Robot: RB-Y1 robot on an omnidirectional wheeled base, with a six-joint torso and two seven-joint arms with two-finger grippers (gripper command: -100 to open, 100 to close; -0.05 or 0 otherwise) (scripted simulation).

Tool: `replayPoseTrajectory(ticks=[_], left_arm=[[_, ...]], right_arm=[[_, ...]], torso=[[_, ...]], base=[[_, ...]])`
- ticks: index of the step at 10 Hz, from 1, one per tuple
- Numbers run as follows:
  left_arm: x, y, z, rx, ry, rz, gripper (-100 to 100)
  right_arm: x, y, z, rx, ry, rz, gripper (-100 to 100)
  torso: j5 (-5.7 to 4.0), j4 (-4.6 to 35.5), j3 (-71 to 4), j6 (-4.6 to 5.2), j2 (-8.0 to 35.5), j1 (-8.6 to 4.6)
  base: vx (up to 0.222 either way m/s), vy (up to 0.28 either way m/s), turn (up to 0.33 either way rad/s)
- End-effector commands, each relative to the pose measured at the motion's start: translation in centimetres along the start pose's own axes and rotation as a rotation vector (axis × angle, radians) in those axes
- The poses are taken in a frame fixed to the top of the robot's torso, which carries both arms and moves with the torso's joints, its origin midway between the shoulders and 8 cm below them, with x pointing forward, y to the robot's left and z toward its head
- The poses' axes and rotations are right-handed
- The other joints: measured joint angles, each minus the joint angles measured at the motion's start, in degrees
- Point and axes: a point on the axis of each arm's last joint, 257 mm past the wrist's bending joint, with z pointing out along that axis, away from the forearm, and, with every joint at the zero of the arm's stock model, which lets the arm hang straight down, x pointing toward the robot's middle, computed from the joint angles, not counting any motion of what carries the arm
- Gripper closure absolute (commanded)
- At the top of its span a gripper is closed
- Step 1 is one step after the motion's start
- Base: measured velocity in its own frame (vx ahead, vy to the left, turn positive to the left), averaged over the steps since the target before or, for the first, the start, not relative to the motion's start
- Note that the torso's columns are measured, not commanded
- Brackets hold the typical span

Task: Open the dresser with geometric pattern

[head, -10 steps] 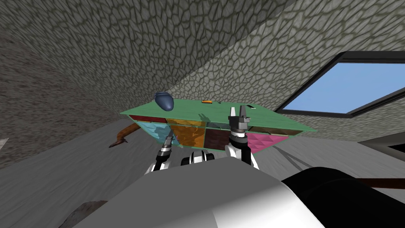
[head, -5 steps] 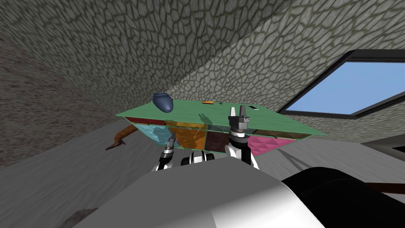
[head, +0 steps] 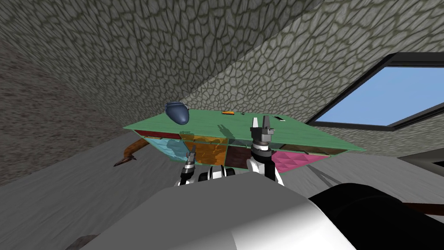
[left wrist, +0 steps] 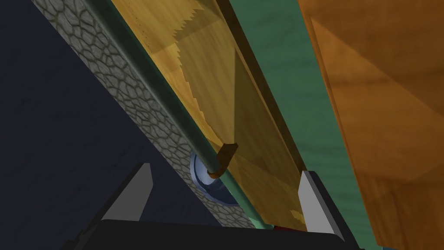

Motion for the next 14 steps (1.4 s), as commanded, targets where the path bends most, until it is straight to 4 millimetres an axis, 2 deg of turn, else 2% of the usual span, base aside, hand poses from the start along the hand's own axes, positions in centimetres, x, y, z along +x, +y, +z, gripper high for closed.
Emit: replayPoseTrajectory(ticks=[1, 5, 6, 7, 9, 10, 14], left_arm=[[-2.7, 0.4, -1.3, -0.017, -0.031, 0.009, -100], [-8.2, 0.7, -4.0, -0.042, -0.083, 0.037, -100], [-8.2, 0.7, -4.0, -0.042, -0.083, 0.037, -100], [-9.5, 0.7, -4.7, -0.047, -0.094, 0.045, -100], [-9.5, 0.7, -4.7, -0.047, -0.094, 0.045, -100], [-10.8, 0.6, -5.4, -0.052, -0.105, 0.053, -100], [-10.8, 0.6, -5.4, -0.052, -0.105, 0.053, -100]], right_arm=[[0.0, 0.0, 0.0, 0.0, 0.0, 0.0, 0], [0.0, 0.0, 0.0, 0.0, 0.0, 0.0, 0], [0.0, 0.0, 0.0, 0.0, 0.0, 0.0, 0], [0.0, 0.0, 0.0, 0.0, 0.0, 0.0, 0], [0.0, 0.0, 0.0, 0.0, 0.0, 0.0, 0], [0.0, 0.0, 0.0, 0.0, 0.0, 0.0, 0], [0.0, 0.0, 0.0, 0.0, 0.0, 0.0, 0]], torso=[[0.0, 0.01, 0.02, -0.01, 0.02, -0.01], [0.02, -0.02, -0.05, 0.0, -0.09, 0.05], [0.01, -0.02, -0.05, 0.0, -0.09, -0.01], [0.0, -0.02, -0.04, 0.0, -0.07, 0.0], [-0.02, -0.02, -0.04, 0.01, -0.08, -0.1], [-0.04, -0.02, -0.03, 0.0, -0.06, -0.15], [0.02, -0.02, -0.04, 0.0, -0.08, 0.04]], base=[[0.019, -0.046, -0.218], [0.024, -0.027, -0.136], [0.011, -0.013, -0.06], [0.008, -0.009, -0.046], [0.0, -0.051, -0.037], [0.015, -0.035, -0.095], [0.003, -0.002, -0.017]])
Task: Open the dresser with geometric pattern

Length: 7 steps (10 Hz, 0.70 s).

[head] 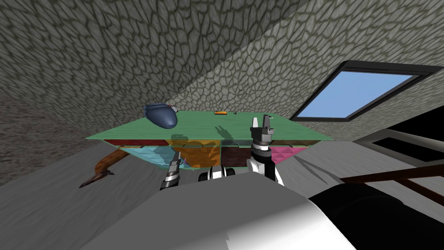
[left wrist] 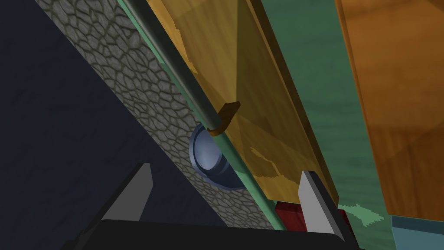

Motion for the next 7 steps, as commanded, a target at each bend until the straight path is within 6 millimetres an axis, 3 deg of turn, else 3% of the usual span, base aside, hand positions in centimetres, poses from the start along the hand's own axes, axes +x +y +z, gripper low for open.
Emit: replayPoseTrajectory(ticks=[1, 5, 7], left_arm=[[0.0, 0.0, 0.0, 0.0, 0.0, 0.0, -100], [0.0, 0.0, 0.0, 0.0, 0.0, 0.0, -100], [-0.6, 0.1, 1.2, 0.0, 0.0, 0.0, -100]], right_arm=[[0.0, 0.0, 0.0, 0.0, 0.0, 0.0, 0], [0.0, 0.0, 0.0, 0.0, 0.0, 0.0, 0], [0.0, 0.0, 0.0, 0.0, 0.0, 0.0, 0]], torso=[[-0.01, 0.0, -0.01, 0.01, -0.01, -0.03], [-0.02, 0.0, -0.01, 0.0, -0.01, -0.06], [-0.03, 0.0, -0.01, 0.01, -0.01, -0.09]], base=[[0.0, 0.0, 0.0], [-0.001, -0.001, 0.004], [-0.003, -0.018, 0.004]])
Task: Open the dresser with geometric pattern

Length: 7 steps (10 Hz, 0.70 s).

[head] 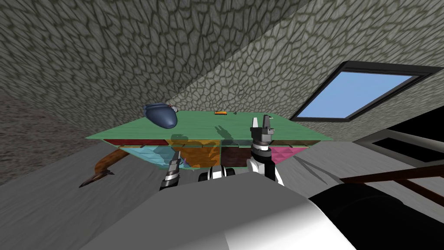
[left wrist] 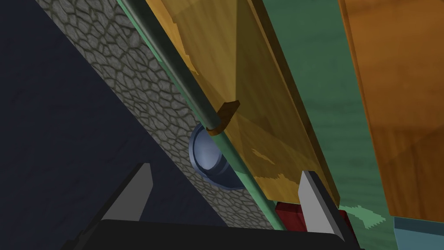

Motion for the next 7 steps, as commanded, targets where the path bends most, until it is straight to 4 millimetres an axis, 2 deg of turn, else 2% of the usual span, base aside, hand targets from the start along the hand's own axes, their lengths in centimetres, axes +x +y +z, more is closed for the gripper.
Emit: replayPoseTrajectory(ticks=[1, 3, 4, 5, 7], left_arm=[[-0.7, 0.0, 1.3, -0.002, 0.0, -0.001, -100], [-1.3, 0.1, 2.6, -0.002, 0.0, -0.001, -100], [-1.0, 0.1, 2.3, 0.0, 0.0, -0.001, -100], [-0.7, 0.0, 1.3, -0.002, 0.0, -0.001, 100], [-0.1, 0.0, 0.1, -0.002, 0.0, -0.001, 100]], right_arm=[[0.0, 0.0, 0.0, 0.0, 0.0, 0.0, 0], [0.0, 0.0, 0.0, 0.0, 0.0, 0.0, 0], [0.0, 0.0, 0.0, 0.0, 0.0, 0.0, 0], [0.0, 0.0, 0.0, 0.0, 0.0, 0.0, 0], [0.0, 0.0, 0.0, 0.0, 0.0, 0.0, 0]], torso=[[0.0, -0.01, -0.01, -0.01, 0.0, 0.01], [0.02, -0.01, -0.01, -0.01, -0.01, 0.05], [0.01, -0.01, 0.0, -0.01, 0.0, 0.04], [0.02, -0.01, 0.0, -0.01, 0.0, 0.07], [0.02, 0.0, 0.0, -0.01, 0.0, 0.08]], base=[[-0.004, -0.01, 0.013], [-0.002, -0.016, 0.001], [-0.002, -0.006, 0.001], [0.004, 0.004, -0.016], [0.004, 0.013, -0.012]])
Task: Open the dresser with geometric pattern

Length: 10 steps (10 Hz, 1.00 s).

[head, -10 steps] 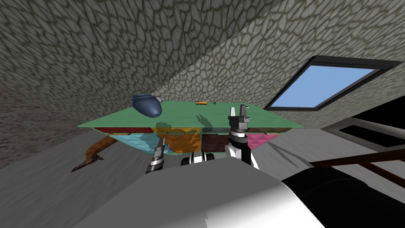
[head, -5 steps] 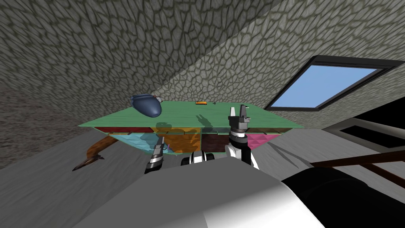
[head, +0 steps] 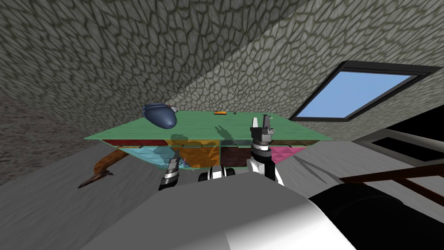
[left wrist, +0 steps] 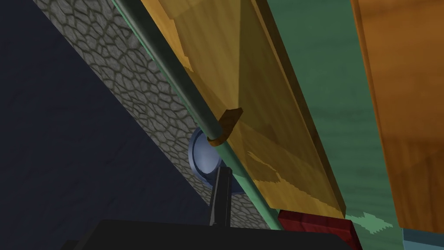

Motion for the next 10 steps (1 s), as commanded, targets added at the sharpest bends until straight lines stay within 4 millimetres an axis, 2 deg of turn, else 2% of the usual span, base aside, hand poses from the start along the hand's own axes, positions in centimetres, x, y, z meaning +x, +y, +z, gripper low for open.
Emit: replayPoseTrajectory(ticks=[1, 2, 3, 5, 7, 10], left_arm=[[0.7, -0.2, -1.5, 0.002, -0.001, 0.001, 100], [0.5, 0.1, -1.1, 0.0, 0.0, 0.0, 100], [0.2, -0.3, -0.4, 0.01, 0.005, -0.003, -100], [0.3, -0.2, -0.4, 0.008, 0.001, -0.007, -100], [-0.4, -0.1, 1.2, 0.006, 0.0, -0.008, -100], [-1.2, -0.2, 2.6, 0.006, 0.0, -0.007, -100]], right_arm=[[0.0, 0.0, 0.0, 0.0, 0.0, 0.0, 0], [0.0, 0.0, 0.0, 0.0, 0.0, 0.0, 0], [0.0, 0.0, 0.0, 0.0, 0.0, 0.0, 0], [0.0, 0.0, 0.0, 0.0, 0.0, 0.0, 0], [0.0, 0.0, 0.0, 0.0, 0.0, 0.0, 0], [0.0, 0.0, 0.0, 0.0, 0.0, 0.0, 0]], torso=[[0.0, 0.0, 0.0, 0.0, 0.0, 0.01], [0.0, 0.0, 0.01, 0.0, 0.02, 0.01], [-0.02, 0.01, 0.0, 0.01, 0.01, -0.06], [-0.13, 0.0, 0.01, 0.0, 0.03, -0.42], [0.07, 0.0, -0.01, 0.0, -0.01, 0.23], [-0.01, 0.0, 0.0, 0.0, 0.0, -0.02]], base=[[-0.003, 0.027, 0.012], [-0.002, 0.013, 0.003], [-0.006, -0.085, -0.023], [-0.01, -0.107, 0.007], [-0.003, -0.023, 0.002], [-0.002, -0.011, 0.002]])
